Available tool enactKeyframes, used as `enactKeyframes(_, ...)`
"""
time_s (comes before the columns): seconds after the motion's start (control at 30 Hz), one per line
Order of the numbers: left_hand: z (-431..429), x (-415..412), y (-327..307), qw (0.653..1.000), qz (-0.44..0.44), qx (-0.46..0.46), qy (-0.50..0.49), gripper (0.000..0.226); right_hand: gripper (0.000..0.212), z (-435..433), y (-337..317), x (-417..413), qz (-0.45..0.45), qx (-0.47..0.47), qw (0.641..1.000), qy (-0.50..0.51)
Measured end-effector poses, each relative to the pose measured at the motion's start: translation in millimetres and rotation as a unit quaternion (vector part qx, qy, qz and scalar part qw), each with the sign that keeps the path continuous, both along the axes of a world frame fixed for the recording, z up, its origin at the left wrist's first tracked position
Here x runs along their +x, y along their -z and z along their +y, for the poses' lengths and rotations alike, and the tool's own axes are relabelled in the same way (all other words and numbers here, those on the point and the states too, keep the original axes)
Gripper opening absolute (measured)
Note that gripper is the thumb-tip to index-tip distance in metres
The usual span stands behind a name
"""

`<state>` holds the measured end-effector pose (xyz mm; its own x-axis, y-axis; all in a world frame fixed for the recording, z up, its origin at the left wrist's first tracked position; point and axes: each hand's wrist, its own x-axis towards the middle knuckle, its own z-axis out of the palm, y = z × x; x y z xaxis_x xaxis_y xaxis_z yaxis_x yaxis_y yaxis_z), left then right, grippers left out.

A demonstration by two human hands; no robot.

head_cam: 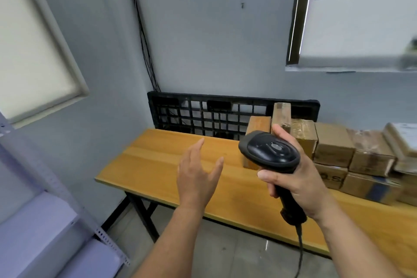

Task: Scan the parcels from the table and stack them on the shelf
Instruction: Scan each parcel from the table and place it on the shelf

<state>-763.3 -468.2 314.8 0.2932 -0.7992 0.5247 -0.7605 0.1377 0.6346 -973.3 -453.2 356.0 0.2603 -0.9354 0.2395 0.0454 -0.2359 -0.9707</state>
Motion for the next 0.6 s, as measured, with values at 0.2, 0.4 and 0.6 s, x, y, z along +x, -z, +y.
enactKeyframes(0.2, -44, -36, 8, 0.998, 0.001, 0.026, 0.055, 0.062, 0.104, -21, 11, -33, 0.009, 0.003, 0.998, 0.062)
enactKeyframes(0.4, -110, -60, 11, 0.993, 0.009, 0.075, 0.087, 0.067, 0.101, -59, 17, -59, 0.015, 0.014, 0.994, 0.106)
enactKeyframes(0.6, -178, -77, 19, 0.984, -0.002, 0.143, 0.110, 0.061, 0.099, -97, 23, -77, 0.012, 0.040, 0.989, 0.145)
